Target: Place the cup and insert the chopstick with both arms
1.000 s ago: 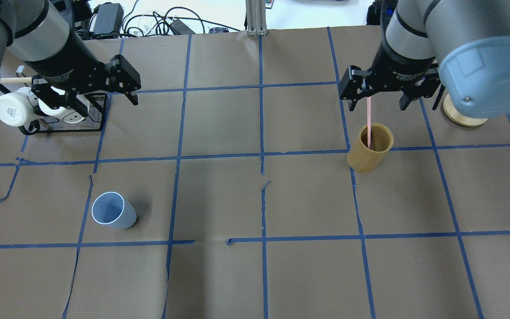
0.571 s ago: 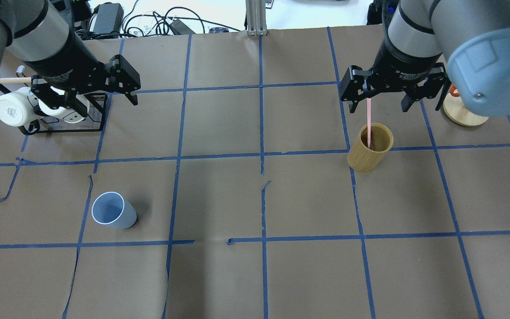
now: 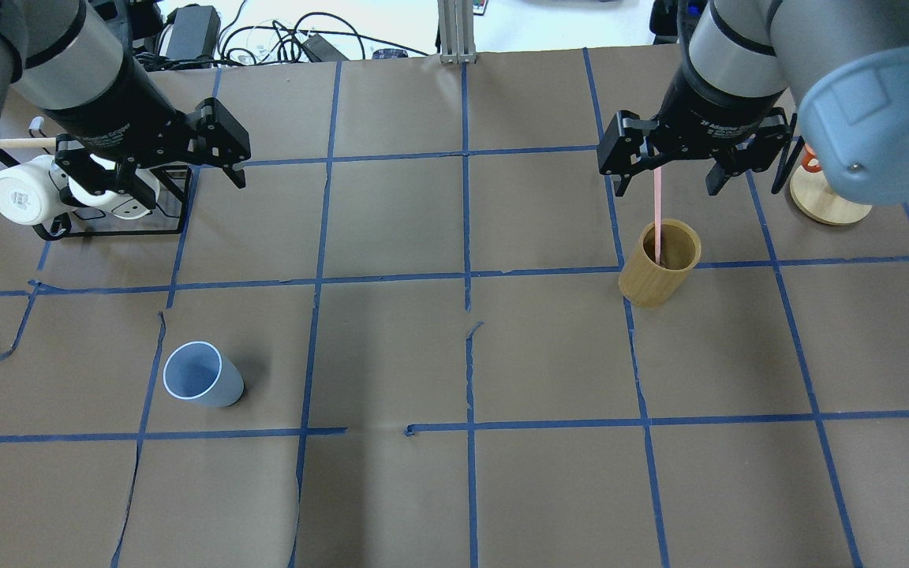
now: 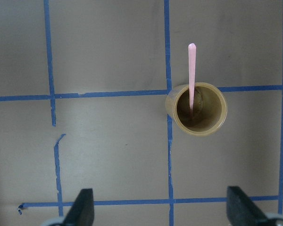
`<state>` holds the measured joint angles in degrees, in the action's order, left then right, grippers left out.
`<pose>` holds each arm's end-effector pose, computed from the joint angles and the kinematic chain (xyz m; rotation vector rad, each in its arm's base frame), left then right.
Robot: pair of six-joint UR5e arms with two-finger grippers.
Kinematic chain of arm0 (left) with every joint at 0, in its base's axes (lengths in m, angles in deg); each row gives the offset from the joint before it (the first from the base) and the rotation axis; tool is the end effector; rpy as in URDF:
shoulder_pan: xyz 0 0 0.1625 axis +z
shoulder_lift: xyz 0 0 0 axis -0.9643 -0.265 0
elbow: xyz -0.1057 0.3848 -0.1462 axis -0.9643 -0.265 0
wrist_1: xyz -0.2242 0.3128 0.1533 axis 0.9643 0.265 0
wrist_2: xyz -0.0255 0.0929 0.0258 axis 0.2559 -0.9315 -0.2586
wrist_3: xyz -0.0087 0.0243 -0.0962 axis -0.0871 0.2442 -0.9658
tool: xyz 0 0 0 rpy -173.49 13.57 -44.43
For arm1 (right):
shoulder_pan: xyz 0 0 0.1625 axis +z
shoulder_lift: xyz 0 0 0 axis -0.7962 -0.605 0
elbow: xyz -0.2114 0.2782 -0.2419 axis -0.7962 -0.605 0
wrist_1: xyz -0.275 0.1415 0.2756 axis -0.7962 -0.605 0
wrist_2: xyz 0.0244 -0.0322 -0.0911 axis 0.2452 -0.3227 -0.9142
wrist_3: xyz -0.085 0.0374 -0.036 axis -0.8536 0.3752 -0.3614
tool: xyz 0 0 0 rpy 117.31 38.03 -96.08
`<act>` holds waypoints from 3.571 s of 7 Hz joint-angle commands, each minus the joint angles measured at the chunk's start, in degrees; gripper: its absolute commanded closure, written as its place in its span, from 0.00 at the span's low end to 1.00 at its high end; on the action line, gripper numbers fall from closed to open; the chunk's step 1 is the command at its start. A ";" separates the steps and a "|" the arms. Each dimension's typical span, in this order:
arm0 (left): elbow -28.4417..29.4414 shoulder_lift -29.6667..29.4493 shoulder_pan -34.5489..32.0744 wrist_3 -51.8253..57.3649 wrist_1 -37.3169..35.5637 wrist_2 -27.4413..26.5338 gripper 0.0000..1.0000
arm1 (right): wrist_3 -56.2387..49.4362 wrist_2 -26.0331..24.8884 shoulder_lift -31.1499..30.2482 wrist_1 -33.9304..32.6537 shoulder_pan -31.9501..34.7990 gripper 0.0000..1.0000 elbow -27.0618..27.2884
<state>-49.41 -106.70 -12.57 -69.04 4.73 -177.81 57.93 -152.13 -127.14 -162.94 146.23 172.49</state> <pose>-0.1118 -0.4795 0.5007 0.3012 -3.1025 0.1120 0.1638 -0.4709 0.4893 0.0472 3.1182 -0.0980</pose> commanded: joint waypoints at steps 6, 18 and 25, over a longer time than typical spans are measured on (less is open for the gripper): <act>-0.96 0.17 -0.16 6.13 0.30 -2.84 0.00 | -4.18 -0.08 -1.43 6.77 -0.38 0.00 -1.39; -36.66 -1.76 2.74 9.29 -25.53 -11.45 1.00 | -9.79 -1.75 11.04 -28.17 -2.05 0.00 8.09; -28.13 -4.56 -6.70 -23.87 -25.09 -5.40 1.00 | -13.58 -1.57 13.34 -32.34 -4.51 0.35 9.41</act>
<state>-77.95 -110.47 -14.09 -78.47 -19.82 -185.62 44.44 -153.58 -113.79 -195.35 141.76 181.67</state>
